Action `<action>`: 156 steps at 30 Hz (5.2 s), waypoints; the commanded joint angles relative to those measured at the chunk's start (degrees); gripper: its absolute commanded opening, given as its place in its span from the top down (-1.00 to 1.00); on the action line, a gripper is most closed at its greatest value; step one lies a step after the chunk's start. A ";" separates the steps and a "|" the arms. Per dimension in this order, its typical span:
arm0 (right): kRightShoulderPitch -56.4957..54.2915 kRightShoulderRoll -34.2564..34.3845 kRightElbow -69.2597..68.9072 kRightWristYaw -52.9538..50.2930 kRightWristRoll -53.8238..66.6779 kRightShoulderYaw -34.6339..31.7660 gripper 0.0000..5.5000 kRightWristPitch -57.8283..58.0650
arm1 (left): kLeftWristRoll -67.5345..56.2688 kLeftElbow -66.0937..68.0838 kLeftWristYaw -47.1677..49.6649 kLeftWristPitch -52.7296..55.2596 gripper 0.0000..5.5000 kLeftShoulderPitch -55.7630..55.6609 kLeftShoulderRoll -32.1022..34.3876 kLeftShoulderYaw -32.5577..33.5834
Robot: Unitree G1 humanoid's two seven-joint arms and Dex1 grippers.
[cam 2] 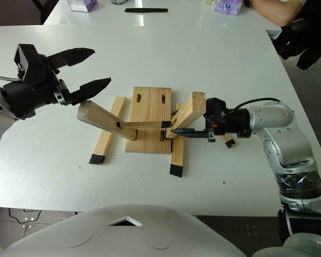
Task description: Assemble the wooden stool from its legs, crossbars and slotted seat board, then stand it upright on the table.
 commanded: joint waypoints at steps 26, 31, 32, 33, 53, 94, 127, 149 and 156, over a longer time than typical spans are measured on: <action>4.87 -4.05 19.98 3.77 -6.59 0.95 0.27 -11.37 | 1.02 1.94 -0.77 4.60 -0.32 -0.24 -1.11 -2.31; 4.70 -3.98 23.40 3.62 -7.44 1.98 0.27 -12.08 | 0.55 1.71 -0.26 4.97 -0.32 -0.79 -1.81 -2.27; 4.73 -3.97 24.12 3.56 -7.49 2.10 0.27 -12.02 | 0.19 1.63 -0.08 5.17 -0.32 -0.94 -2.06 -2.04; 4.74 -3.93 24.94 3.56 -7.62 2.21 0.27 -12.37 | -0.24 1.52 0.08 5.41 -0.32 -1.04 -2.31 -1.75; -1.95 0.06 9.90 -0.42 13.01 -6.50 0.27 4.71 | -10.46 6.45 1.20 10.44 -0.32 -9.72 -5.16 5.42; 0.35 -1.58 7.81 4.72 -3.58 6.24 0.27 -5.05 | -7.72 10.47 0.54 11.81 -0.32 -9.86 -7.45 7.70; -15.01 -2.09 20.26 13.43 -11.40 22.45 0.27 -5.47 | -5.15 8.56 -9.73 11.91 -0.32 -16.35 -12.33 -9.62; -15.04 -0.94 20.58 13.17 -11.35 25.31 0.27 -6.22 | 3.96 26.07 -30.74 11.19 -0.32 -15.03 -13.93 -24.53; -15.26 -0.96 20.09 13.10 -11.54 26.45 0.27 -5.96 | 10.50 33.34 -29.79 6.60 -0.32 -13.57 -16.43 -28.18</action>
